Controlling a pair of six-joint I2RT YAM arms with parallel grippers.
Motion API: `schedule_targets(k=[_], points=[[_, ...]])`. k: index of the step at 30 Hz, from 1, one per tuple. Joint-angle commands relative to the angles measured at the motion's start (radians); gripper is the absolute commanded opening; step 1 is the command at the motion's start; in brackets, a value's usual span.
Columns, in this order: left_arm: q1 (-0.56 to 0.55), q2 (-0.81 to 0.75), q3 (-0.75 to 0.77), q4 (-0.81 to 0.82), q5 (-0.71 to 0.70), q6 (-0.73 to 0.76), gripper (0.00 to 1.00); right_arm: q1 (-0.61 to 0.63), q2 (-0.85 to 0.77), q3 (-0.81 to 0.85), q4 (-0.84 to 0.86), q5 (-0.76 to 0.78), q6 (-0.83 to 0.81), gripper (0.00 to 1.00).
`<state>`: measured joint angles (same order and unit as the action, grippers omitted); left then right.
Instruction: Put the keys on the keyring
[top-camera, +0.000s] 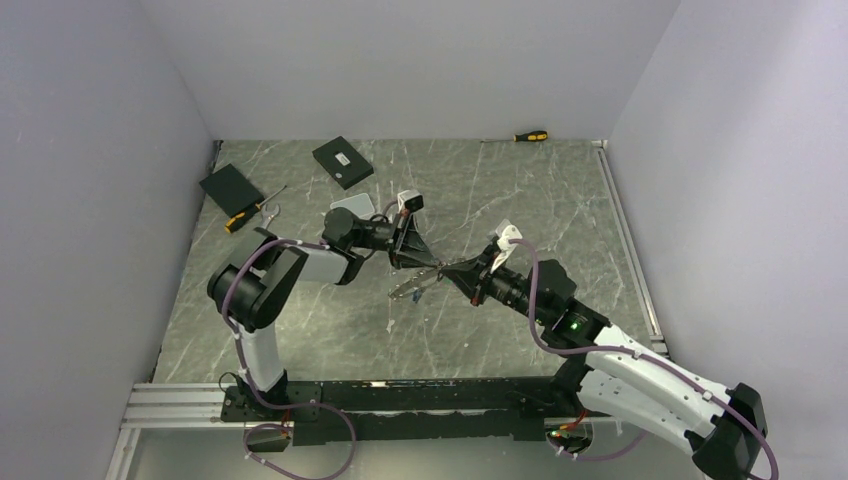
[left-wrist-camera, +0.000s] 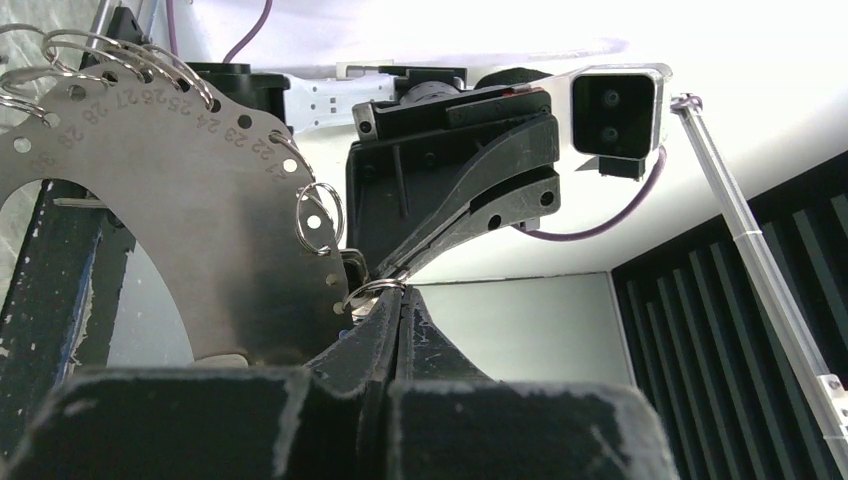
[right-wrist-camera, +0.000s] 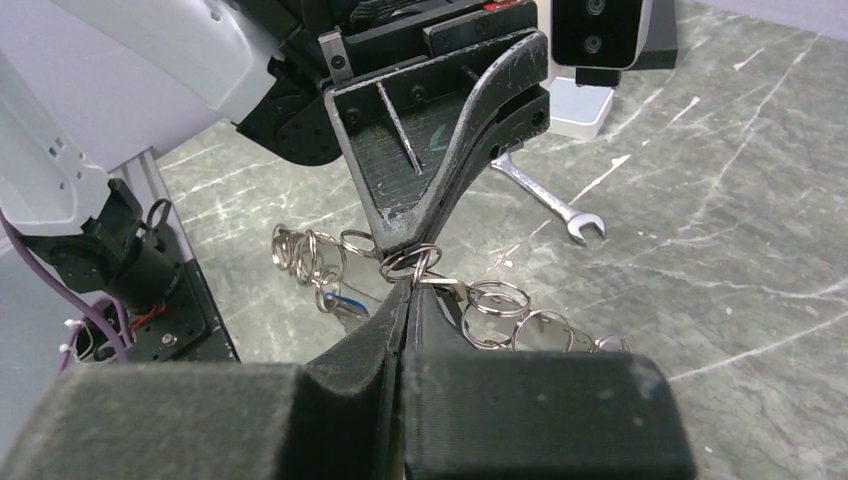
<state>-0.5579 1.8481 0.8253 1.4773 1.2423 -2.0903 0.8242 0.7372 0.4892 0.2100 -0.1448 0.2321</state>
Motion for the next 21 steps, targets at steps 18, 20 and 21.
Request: schedule_targets(k=[18, 20, 21], points=[[0.044, 0.323, -0.012, 0.074, 0.066, -0.090, 0.18, 0.000, -0.082, 0.009, -0.344, 0.404, 0.142, 0.00], [0.061, 0.339, -0.020, 0.074, 0.069, -0.084, 0.27, 0.000, -0.069, 0.012, -0.336, 0.398, 0.134, 0.00], [0.069, 0.342, -0.025, 0.074, 0.068, -0.080, 0.31, 0.000, -0.064, 0.013, -0.330, 0.395, 0.130, 0.00]])
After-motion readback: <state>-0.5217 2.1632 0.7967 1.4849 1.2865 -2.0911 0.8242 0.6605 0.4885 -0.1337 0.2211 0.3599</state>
